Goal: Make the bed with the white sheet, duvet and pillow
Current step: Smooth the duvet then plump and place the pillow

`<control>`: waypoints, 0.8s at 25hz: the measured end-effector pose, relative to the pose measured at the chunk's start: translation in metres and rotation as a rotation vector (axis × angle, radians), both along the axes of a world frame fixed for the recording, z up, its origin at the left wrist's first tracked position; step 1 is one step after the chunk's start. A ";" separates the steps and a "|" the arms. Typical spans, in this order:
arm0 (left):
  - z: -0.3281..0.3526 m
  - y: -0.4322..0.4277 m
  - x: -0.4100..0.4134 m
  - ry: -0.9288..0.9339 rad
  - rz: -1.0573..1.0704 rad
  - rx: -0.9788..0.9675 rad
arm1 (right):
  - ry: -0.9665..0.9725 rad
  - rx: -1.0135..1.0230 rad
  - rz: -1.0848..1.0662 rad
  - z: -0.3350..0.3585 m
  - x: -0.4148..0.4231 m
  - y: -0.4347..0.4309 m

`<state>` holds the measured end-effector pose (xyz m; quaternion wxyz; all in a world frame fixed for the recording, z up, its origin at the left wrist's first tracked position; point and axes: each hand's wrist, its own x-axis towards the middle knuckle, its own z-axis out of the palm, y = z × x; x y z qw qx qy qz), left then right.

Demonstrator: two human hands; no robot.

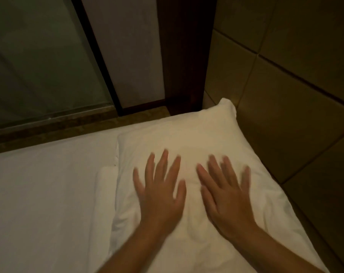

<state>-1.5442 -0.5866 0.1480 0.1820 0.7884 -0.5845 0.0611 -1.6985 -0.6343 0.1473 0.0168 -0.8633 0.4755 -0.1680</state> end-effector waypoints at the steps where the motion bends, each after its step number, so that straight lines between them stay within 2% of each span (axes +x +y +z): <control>1: 0.007 -0.024 0.010 -0.031 -0.038 0.074 | 0.022 -0.010 0.055 0.009 0.021 -0.019; 3: 0.003 -0.059 0.022 -0.078 -0.087 0.208 | 0.147 -0.007 0.082 0.012 0.045 -0.063; 4: -0.007 -0.070 0.029 -0.047 -0.061 0.265 | 0.213 0.041 0.025 0.005 0.043 -0.086; 6: -0.019 -0.075 0.055 0.149 0.103 0.426 | 0.279 0.255 -0.193 -0.007 0.017 -0.121; 8: -0.012 -0.075 0.078 0.285 0.327 0.552 | 0.256 0.438 -0.425 0.000 -0.005 -0.130; 9: -0.006 -0.082 0.080 0.286 0.375 0.539 | 0.236 0.388 -0.443 0.006 -0.002 -0.129; 11: 0.004 -0.106 0.068 0.149 0.228 0.320 | 0.105 0.116 -0.217 0.016 0.033 -0.130; 12: 0.008 -0.121 0.062 0.097 0.099 0.255 | 0.059 0.088 -0.057 0.021 0.051 -0.136; 13: 0.007 -0.135 0.063 0.105 0.012 0.290 | 0.078 0.147 0.037 0.023 0.063 -0.144; 14: 0.004 -0.144 0.068 0.161 0.016 0.401 | 0.147 0.267 0.024 0.019 0.068 -0.153; 16: -0.015 -0.141 0.091 0.279 0.178 0.601 | 0.189 0.487 -0.192 0.000 0.051 -0.172; 18: -0.034 -0.121 0.107 0.341 0.295 0.700 | 0.150 0.640 -0.438 -0.015 0.027 -0.178; 20: -0.039 -0.106 0.111 0.427 0.355 0.726 | 0.110 0.627 -0.537 -0.014 0.019 -0.168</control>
